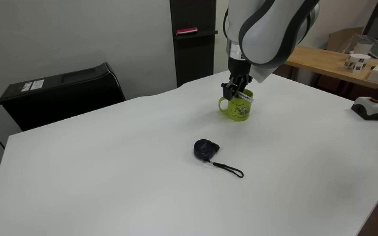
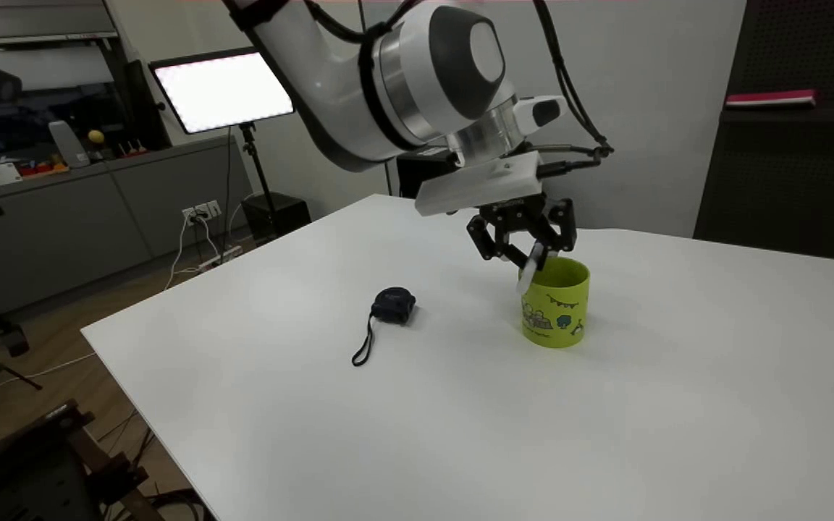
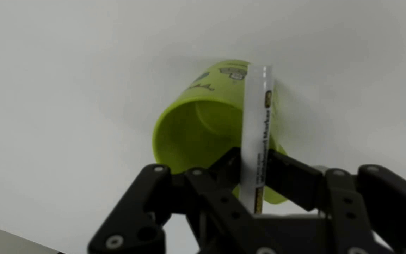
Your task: Put the marker into the mug.
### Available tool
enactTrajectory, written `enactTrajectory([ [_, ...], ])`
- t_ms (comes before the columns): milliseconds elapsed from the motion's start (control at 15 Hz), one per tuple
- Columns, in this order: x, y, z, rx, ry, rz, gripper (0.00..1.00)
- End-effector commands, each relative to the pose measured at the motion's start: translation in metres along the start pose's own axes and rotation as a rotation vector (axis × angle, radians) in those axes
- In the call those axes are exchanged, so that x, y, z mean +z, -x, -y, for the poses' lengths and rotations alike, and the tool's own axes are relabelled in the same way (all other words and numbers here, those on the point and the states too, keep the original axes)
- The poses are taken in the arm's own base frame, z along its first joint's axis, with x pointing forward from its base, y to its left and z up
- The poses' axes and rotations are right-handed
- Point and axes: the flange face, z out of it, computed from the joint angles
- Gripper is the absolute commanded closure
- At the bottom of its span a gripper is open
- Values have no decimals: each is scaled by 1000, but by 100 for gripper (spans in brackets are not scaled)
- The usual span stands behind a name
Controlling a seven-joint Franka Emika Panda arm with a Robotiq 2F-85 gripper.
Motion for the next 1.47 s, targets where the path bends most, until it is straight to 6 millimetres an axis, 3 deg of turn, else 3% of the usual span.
enactTrajectory([
  [0,-14,-11,0,9,-26,6,95],
  [400,-21,-27,-10,28,-55,17,95],
  [867,-24,-46,-41,43,-34,-37,95],
  [1400,-13,-42,-48,77,2,-158,95],
])
